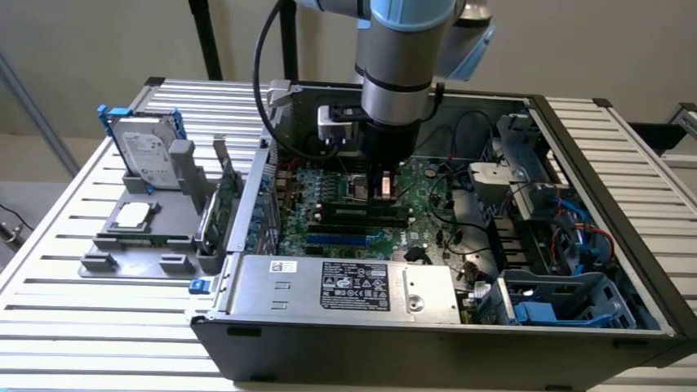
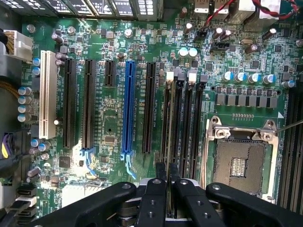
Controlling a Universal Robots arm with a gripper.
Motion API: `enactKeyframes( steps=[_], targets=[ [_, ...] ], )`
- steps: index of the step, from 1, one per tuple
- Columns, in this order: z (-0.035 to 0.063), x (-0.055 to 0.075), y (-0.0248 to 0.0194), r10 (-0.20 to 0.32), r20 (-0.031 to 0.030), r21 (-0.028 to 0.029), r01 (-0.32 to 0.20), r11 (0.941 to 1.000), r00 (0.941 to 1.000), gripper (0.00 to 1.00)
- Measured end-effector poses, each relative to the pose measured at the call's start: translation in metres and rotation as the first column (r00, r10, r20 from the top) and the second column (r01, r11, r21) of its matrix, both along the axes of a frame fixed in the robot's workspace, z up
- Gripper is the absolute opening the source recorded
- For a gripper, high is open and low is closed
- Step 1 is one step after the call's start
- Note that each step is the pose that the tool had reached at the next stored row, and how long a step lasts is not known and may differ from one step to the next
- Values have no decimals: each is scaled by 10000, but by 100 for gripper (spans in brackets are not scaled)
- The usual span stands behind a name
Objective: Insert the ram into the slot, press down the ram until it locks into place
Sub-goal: 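Insert the ram into the slot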
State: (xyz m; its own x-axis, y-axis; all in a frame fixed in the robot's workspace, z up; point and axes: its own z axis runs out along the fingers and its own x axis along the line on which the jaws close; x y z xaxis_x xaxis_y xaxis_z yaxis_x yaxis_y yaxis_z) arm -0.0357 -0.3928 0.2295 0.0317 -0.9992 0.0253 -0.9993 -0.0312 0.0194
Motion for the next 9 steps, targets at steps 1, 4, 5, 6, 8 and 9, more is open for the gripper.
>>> enactKeyframes(
  steps=[1, 4, 5, 6, 8, 9],
  targets=[
    [-4, 0, 0, 0, 2, 1, 0, 10000, 10000, 14],
    [-10, 0, 0, 1, 3, 1, -1, 10000, 10000, 14],
    [-12, 0, 0, 1, 3, 0, -1, 10000, 10000, 14],
    [-13, 0, 0, 0, 4, 0, 0, 10000, 10000, 14],
    [-17, 0, 0, -1, 5, 0, 1, 10000, 10000, 14],
    [-17, 0, 0, -1, 5, 1, 1, 10000, 10000, 14]
  ],
)
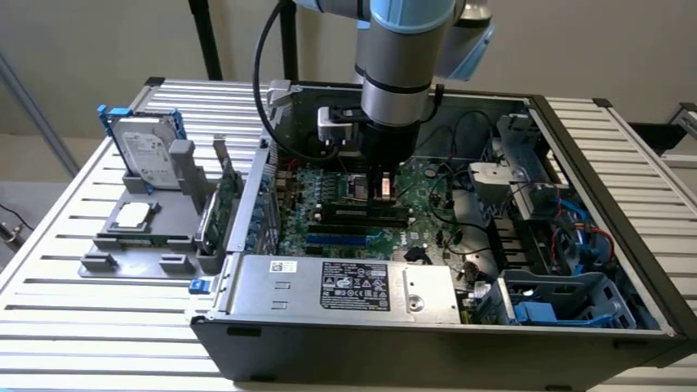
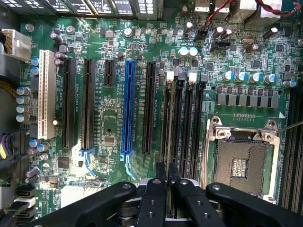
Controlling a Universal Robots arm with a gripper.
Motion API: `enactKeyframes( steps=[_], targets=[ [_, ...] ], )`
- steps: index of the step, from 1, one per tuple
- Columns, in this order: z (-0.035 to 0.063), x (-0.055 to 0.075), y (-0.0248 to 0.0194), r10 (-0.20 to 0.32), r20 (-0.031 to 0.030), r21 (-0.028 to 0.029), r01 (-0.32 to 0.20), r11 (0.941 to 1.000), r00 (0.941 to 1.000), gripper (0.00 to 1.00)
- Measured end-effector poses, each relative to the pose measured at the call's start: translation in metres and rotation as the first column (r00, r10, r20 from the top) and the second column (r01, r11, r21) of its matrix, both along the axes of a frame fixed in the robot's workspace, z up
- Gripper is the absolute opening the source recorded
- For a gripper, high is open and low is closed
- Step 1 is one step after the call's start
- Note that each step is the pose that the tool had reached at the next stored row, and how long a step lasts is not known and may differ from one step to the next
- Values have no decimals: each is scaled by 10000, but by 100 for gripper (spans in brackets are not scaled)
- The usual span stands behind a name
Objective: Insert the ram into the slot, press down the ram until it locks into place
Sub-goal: 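Insert the ram into the slot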
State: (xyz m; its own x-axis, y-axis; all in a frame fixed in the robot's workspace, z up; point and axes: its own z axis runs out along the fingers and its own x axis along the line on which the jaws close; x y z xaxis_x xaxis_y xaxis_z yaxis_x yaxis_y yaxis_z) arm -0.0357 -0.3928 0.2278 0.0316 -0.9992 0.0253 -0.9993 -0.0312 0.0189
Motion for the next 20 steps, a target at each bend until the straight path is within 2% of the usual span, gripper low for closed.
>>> enactKeyframes(
  steps=[13, 20],
  targets=[
    [8, 0, -11, -2, 2, -1, 2, 10000, 10000, 14],
    [-1, 0, -12, -1, 56, -1, 1, 10000, 10000, 14]
  ],
)
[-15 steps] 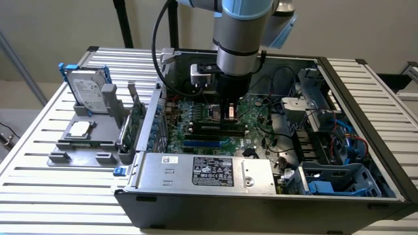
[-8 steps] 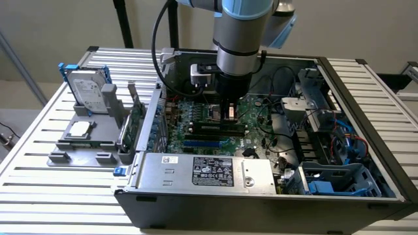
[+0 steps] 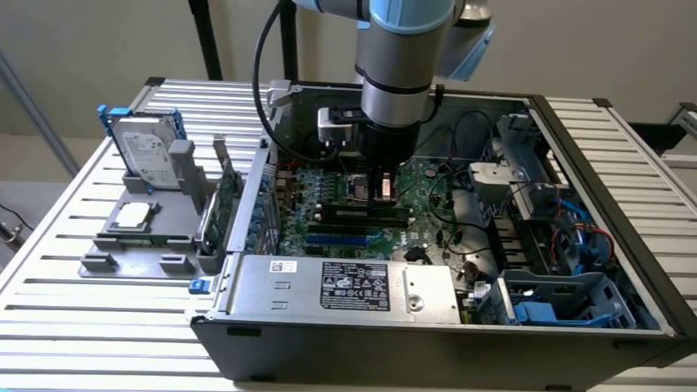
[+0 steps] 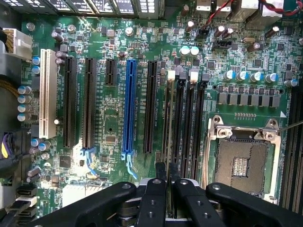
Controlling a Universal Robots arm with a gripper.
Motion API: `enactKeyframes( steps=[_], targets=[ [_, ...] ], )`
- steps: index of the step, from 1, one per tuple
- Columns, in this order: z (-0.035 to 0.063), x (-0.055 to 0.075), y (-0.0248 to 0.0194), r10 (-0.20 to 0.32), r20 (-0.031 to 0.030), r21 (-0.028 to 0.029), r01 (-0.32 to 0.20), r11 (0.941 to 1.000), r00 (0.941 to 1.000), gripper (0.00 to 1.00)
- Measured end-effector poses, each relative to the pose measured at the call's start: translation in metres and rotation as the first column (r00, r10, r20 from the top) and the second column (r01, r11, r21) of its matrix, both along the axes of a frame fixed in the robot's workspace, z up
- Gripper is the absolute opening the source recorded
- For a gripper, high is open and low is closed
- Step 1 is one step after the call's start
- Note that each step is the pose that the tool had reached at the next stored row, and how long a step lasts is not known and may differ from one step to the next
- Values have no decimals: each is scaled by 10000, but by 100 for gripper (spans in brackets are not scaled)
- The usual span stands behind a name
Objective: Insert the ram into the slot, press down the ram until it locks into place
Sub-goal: 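Insert the ram into the slot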
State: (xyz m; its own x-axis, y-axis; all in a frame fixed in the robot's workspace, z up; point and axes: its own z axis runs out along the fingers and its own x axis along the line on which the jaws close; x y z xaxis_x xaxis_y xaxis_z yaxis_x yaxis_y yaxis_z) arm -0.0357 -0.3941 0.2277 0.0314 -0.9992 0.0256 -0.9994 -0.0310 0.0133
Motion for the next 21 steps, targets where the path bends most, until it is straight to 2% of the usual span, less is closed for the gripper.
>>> enactKeyframes(
  steps=[21],
  targets=[
    [-22, -25, 0, 0, 85, 1, 0, 10000, 10000, 14]
  ],
)
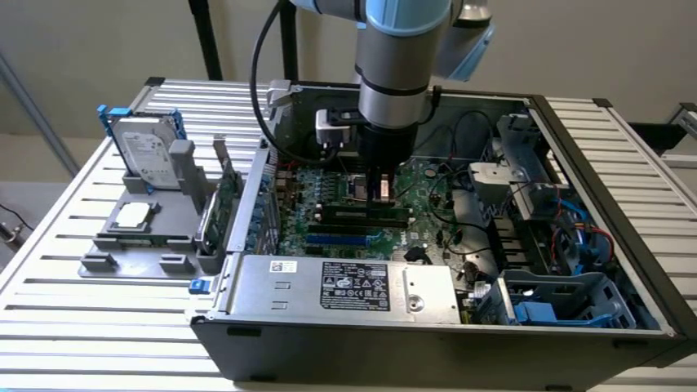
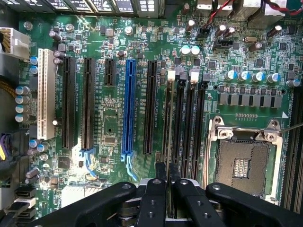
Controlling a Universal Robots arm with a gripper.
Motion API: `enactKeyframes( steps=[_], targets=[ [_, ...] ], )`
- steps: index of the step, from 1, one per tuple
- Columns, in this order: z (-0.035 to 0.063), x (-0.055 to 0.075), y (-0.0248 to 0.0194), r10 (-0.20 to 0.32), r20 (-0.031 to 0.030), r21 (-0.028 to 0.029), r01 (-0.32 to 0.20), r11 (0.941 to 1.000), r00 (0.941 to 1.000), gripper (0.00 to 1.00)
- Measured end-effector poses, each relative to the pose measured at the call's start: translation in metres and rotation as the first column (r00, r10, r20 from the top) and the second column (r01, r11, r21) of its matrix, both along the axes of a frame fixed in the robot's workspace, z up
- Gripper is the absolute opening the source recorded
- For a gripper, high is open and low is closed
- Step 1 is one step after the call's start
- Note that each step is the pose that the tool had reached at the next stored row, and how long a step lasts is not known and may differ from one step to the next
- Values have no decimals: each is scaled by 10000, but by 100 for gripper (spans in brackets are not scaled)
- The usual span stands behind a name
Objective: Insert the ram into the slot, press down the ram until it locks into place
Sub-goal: 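Insert the ram into the slot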
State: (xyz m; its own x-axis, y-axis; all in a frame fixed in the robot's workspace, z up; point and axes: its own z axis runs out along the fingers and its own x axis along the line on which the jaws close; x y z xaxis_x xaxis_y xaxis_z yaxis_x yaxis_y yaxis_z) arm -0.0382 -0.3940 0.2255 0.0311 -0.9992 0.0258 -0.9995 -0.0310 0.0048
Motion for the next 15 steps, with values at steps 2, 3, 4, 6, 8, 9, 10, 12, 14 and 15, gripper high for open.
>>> enactKeyframes(
  steps=[2, 3, 4, 6, 8, 9, 10, 12, 14, 15],
  targets=[
    [-3, 0, 0, 0, 3, -2, 0, 10000, 10000, 14],
    [-3, 0, 0, 0, 3, -2, 0, 10000, 10000, 14],
    [-1, 0, 0, 0, 3, -2, 0, 10000, 10000, 15],
    [23, 0, 0, -1, 5, 2, 1, 10000, 10000, 22],
    [58, 0, 0, -1, 4, 0, 1, 10000, 10000, 22],
    [71, -1, 0, 0, 3, -1, 0, 10000, 10000, 22],
    [84, -4, 0, -1, 2, 2, 1, 10000, 10000, 22],
    [108, -17, 0, -1, -1, 7, 1, 10000, 10000, 22],
    [140, -37, 0, -1, -2, 17, 1, 10000, 10000, 22],
    [157, -43, 0, -1, -2, 19, 1, 10000, 10000, 22]
  ],
)
